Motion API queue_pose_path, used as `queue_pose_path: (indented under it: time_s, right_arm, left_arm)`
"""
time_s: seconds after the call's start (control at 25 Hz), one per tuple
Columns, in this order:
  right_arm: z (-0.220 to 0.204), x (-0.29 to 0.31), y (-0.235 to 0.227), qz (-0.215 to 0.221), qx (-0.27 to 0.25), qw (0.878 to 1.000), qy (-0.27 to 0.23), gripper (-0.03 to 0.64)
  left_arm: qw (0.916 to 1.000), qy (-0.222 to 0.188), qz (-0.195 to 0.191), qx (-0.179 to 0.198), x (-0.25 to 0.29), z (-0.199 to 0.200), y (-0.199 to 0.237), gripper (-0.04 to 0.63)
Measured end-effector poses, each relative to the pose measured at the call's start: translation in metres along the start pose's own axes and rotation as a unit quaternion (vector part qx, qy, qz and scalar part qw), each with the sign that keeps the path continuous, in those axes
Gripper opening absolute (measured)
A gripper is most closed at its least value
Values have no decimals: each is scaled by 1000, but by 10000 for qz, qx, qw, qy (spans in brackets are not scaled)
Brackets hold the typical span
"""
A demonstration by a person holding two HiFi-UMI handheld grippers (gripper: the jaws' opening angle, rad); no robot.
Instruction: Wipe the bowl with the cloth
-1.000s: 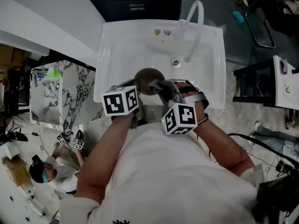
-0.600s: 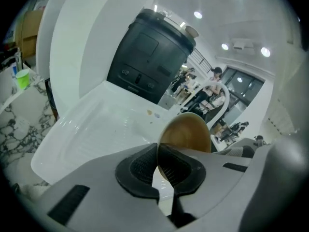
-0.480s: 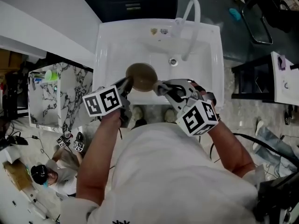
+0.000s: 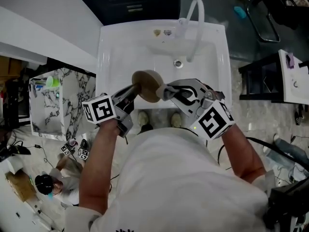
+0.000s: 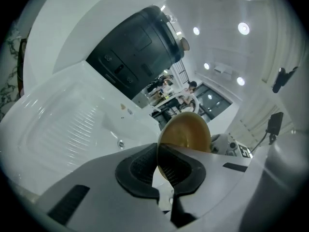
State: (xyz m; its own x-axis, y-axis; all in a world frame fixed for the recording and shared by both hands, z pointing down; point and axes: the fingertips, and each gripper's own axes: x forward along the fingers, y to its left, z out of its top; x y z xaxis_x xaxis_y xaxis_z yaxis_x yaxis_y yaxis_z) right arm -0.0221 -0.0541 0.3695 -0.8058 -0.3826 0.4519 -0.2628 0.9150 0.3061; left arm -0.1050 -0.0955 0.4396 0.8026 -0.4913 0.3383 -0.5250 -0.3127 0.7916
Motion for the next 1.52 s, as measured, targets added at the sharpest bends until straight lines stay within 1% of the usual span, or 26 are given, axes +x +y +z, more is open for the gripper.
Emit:
queue_pose_path:
  time_s: [0.2,0.4,0.68,0.8,0.92,1.0,1.12,1.24,1.32,1.4,1.52]
  right_arm:
    - [10,-2,-1,43,-34,9998,-169,46]
    - [19,-5,-4,212,-10,9994,-271,46]
    - [29,-8,-3,706,156,9959,-551,46]
    - [33,-11,-4,885,243,9936,-663,46]
    - [37,-9,-5,1019,241,9915,-766,46]
    - [41,-8,-6,1115,243,9898,-852,46]
    - [44,-5,-9,1199,386,9871,-988,46]
    - [40,-1,-5,1260,506,9862,-944,46]
    - [37,2,0,1306,503,9861,-893,46]
    - [34,4,6,1377,454,9859,-840,46]
    - [30,6,16,1492,489,9846,-766,46]
  left_arm:
    - [9991,296,-246,162,-1,-7,-4,17]
    - [9953,614,-684,306,-2,-16,-17,17]
    - [9837,997,-1379,573,-6,-34,-42,18]
    - [9755,1073,-1777,727,-8,-38,-59,18]
    - [9640,1072,-2248,926,-11,-37,-80,18]
    - [9584,1044,-2462,1000,-11,-36,-90,18]
    - [9529,889,-2737,955,-14,-31,-101,18]
    - [9464,702,-3014,920,-20,-26,-111,18]
    - [9439,563,-3133,884,-25,-21,-116,18]
    - [9430,387,-3207,796,-26,-12,-118,18]
    - [9447,220,-3193,712,-26,-3,-117,18]
